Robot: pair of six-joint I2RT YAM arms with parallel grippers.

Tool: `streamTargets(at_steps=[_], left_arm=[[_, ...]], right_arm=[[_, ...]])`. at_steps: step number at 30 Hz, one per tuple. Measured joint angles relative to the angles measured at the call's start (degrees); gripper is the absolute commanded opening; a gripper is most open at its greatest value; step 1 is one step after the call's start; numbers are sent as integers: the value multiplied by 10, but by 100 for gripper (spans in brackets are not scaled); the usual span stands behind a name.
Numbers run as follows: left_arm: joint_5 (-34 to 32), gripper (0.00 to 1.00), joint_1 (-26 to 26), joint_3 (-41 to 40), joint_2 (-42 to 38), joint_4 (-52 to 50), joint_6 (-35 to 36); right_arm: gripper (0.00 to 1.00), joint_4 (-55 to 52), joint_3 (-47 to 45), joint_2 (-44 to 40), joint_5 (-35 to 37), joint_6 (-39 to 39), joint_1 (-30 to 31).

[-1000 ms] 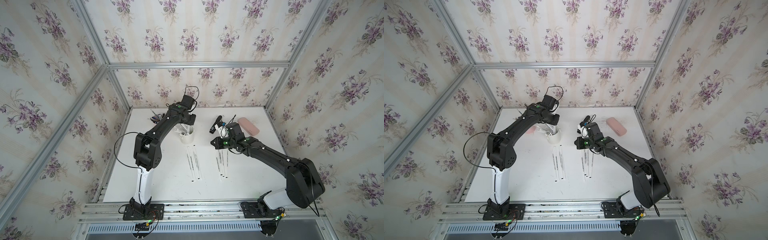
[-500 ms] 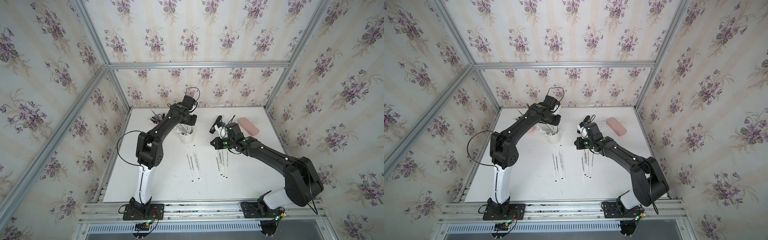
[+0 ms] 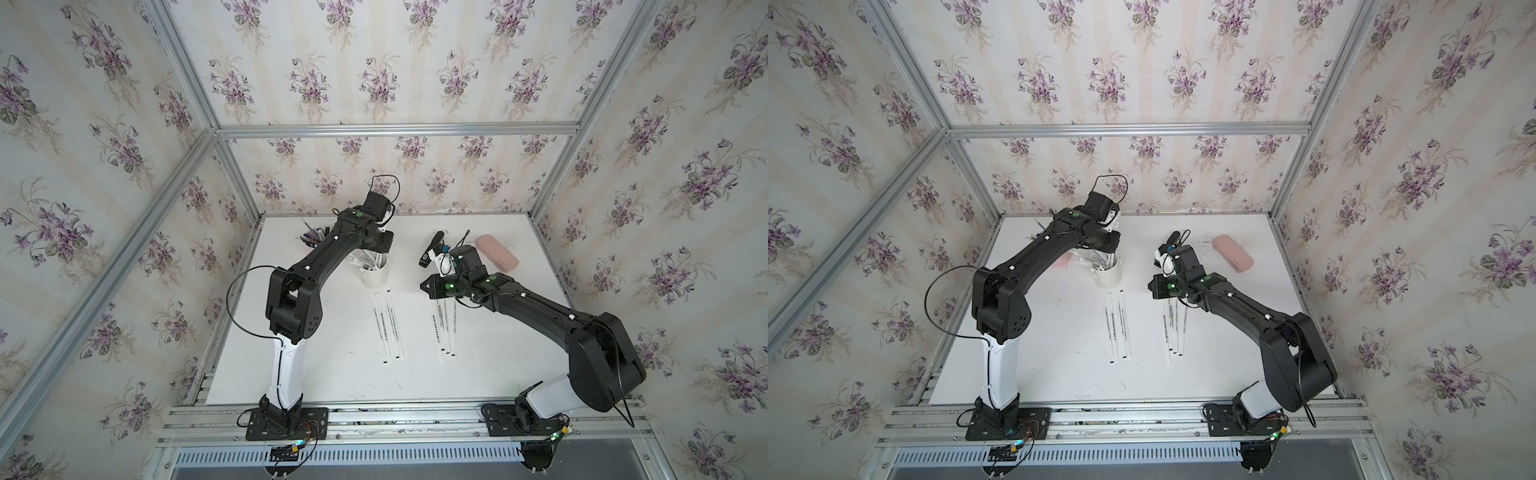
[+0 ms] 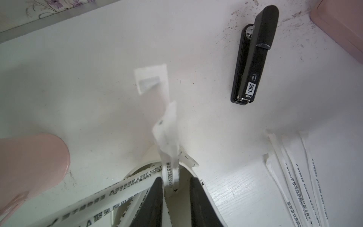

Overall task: Take the straws out of the storage container
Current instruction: Pick up the straw from the container.

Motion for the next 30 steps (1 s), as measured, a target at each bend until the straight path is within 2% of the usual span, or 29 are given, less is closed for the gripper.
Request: streamTargets(at_steps=[14, 17, 30], left_arm=[[-2, 23, 0, 37, 40, -4, 3], [-2, 18, 0, 37, 43, -5, 3], [0, 11, 0, 37, 42, -6, 3]], right_arm=[[9, 0, 3, 1, -2, 0, 0], [9, 0, 4, 2, -2, 0, 0], [9, 0, 3, 2, -2, 0, 0]])
